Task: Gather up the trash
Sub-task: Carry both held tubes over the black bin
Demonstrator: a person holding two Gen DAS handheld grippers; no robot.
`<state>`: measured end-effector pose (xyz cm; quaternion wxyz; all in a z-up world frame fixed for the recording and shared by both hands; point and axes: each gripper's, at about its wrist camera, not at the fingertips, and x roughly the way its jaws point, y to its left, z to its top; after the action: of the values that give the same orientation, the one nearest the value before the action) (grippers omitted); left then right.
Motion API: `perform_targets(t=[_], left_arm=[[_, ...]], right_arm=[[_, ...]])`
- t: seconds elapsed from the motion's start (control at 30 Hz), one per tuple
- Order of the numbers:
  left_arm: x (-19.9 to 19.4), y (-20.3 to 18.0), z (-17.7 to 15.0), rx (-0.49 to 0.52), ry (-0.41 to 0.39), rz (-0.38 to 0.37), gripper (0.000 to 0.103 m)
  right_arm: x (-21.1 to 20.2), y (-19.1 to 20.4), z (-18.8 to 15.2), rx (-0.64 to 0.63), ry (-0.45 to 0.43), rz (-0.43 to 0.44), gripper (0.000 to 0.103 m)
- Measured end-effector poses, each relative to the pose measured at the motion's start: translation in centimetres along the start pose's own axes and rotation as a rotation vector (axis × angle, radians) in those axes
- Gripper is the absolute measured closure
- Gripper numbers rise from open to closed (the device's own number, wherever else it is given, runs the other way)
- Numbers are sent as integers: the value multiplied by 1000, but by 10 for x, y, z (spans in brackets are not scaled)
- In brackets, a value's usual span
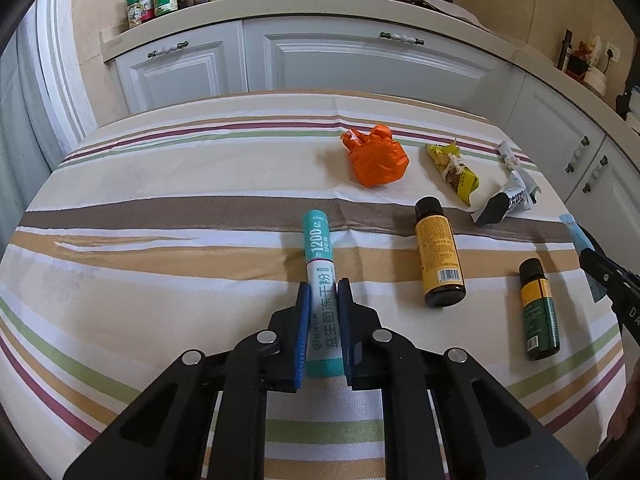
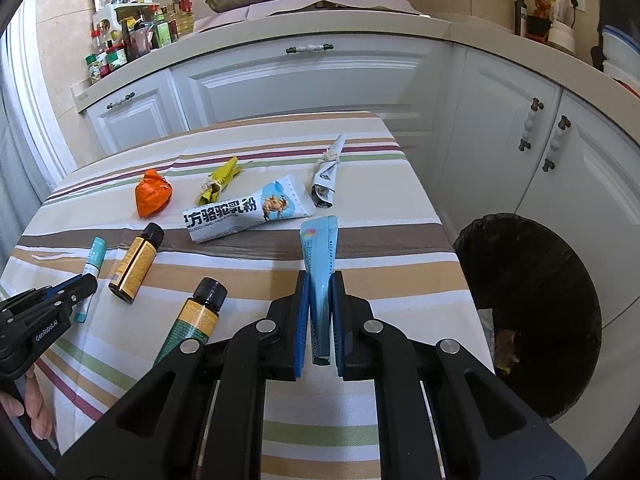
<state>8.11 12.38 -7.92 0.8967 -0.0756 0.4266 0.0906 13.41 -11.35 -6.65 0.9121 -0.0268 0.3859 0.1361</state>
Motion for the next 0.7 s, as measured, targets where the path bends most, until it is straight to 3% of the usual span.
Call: perform_targets(t=[0.3, 0.7], left_arm=[[-12, 2, -3, -2, -56, 2, 90], [-45, 0, -3, 23, -187, -11, 90]], right_arm=[[-9, 3, 0, -5, -32, 0, 92], [-26, 8, 1, -19, -88, -13, 92]])
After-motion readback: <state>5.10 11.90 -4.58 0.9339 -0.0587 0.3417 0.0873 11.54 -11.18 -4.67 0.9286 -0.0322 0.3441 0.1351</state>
